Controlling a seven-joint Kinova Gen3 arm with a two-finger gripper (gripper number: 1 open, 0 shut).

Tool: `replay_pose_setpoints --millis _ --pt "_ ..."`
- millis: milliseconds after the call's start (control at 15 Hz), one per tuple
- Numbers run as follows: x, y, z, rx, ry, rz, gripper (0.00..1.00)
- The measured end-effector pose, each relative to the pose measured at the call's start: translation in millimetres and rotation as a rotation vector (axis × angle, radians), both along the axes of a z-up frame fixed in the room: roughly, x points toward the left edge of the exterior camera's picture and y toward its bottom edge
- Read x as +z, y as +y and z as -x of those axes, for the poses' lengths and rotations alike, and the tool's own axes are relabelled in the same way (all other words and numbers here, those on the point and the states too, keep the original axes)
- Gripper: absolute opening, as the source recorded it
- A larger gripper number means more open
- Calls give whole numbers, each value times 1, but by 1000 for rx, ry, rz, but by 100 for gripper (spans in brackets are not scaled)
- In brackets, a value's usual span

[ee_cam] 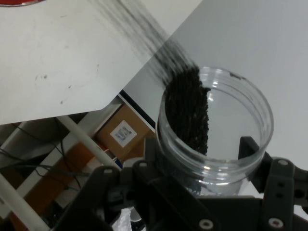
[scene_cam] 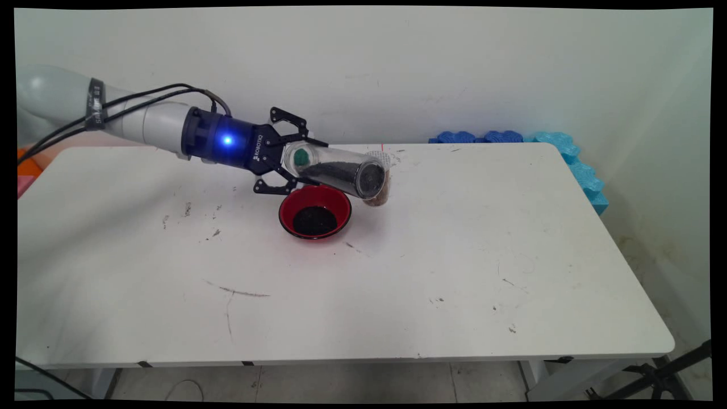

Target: Pour the black seasoning powder in the red bowl

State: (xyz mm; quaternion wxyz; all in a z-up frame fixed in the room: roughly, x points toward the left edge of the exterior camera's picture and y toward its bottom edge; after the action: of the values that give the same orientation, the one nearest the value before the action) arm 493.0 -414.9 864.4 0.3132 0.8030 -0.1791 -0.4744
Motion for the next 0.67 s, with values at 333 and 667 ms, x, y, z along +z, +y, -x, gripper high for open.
replay_pose_setpoints --millis 333,667 --pt "-2 -2 1 17 21 -22 0" --pt "-3 -4 2 31 40 -39 0"
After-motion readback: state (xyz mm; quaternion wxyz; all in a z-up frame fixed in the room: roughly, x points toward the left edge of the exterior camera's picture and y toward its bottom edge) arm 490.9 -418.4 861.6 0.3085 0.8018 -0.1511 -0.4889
